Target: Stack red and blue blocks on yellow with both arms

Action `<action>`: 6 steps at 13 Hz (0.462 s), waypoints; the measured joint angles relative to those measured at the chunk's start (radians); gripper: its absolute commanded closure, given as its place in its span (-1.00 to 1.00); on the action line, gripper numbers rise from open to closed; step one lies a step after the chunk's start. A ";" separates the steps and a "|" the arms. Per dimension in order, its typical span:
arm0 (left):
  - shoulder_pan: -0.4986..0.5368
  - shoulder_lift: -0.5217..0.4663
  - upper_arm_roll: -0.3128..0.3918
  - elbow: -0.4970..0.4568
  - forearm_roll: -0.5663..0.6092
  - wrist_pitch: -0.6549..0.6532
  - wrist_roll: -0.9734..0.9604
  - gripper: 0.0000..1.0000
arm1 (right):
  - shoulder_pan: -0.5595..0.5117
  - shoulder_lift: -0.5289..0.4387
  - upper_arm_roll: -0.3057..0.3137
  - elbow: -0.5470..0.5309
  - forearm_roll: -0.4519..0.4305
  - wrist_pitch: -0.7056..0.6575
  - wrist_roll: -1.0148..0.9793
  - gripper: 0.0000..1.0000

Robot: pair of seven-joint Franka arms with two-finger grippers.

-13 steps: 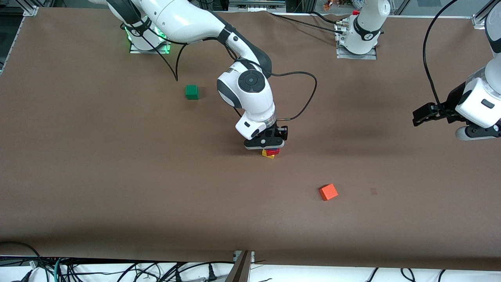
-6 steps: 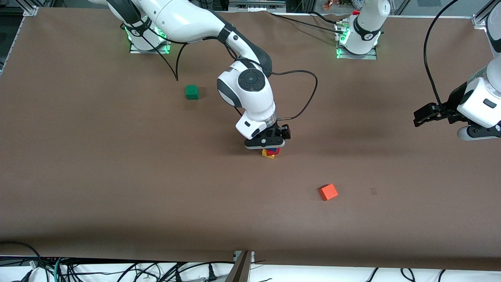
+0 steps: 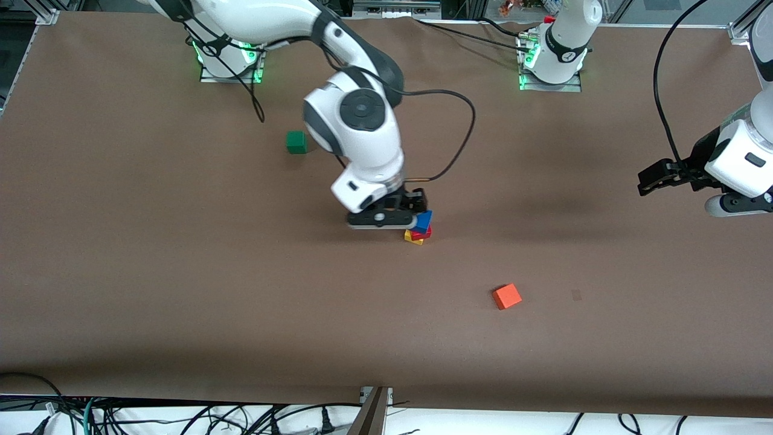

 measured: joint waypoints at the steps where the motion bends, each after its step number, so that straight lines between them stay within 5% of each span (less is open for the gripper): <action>1: 0.000 0.002 0.000 0.000 0.000 0.000 0.000 -1.00 | -0.031 -0.032 -0.002 -0.001 0.019 -0.057 -0.028 -0.99; 6: 0.000 0.006 0.000 0.000 0.000 0.000 0.000 -1.00 | -0.206 -0.158 -0.009 -0.029 0.134 -0.299 -0.275 -0.99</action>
